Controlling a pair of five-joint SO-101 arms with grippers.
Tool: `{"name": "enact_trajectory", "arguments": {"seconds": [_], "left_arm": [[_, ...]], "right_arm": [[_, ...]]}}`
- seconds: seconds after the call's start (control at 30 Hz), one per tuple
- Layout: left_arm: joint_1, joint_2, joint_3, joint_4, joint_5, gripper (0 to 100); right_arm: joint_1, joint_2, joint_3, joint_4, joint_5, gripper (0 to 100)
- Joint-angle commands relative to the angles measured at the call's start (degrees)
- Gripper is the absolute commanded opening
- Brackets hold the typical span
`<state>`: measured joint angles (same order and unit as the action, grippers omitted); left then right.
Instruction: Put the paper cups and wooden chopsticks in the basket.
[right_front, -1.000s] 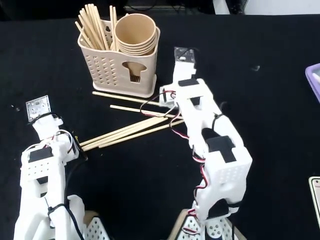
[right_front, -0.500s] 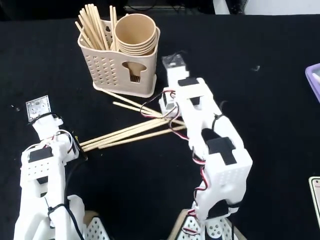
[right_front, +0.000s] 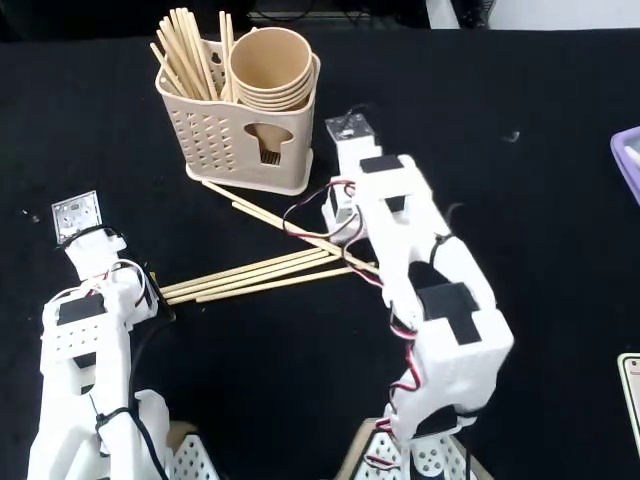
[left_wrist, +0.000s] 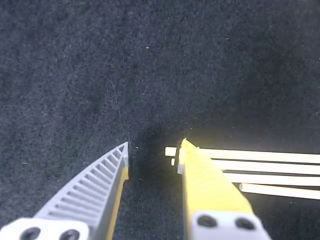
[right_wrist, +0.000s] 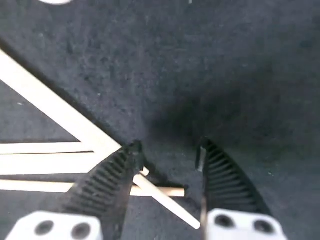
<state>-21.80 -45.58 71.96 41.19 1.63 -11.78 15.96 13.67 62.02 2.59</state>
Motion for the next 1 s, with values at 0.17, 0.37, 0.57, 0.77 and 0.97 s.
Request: {"name": "enact_trajectory", "arguments": {"seconds": [0.17, 0.37, 0.57, 0.77, 0.97], "left_arm": [[5.6, -1.2, -5.1, 6.0, -5.6, 18], [12.9, -0.7, -15.3, 16.2, -13.7, 18], [21.1, -0.7, -20.4, 24.2, -19.0, 20], [28.3, 1.1, -20.2, 24.1, -19.2, 23], [32.1, 12.2, -20.9, 18.7, -19.3, 23]], "right_arm": [[1.4, -16.1, 13.1, -11.6, -0.9, 18.8], [5.5, -18.4, 18.0, -18.2, -4.9, 18.9], [12.0, -14.0, 14.4, -19.3, -6.5, 19.0], [17.1, -8.2, 8.9, -18.5, -7.9, 18.8], [18.0, -4.7, 5.3, -16.2, -9.2, 18.9]]}}
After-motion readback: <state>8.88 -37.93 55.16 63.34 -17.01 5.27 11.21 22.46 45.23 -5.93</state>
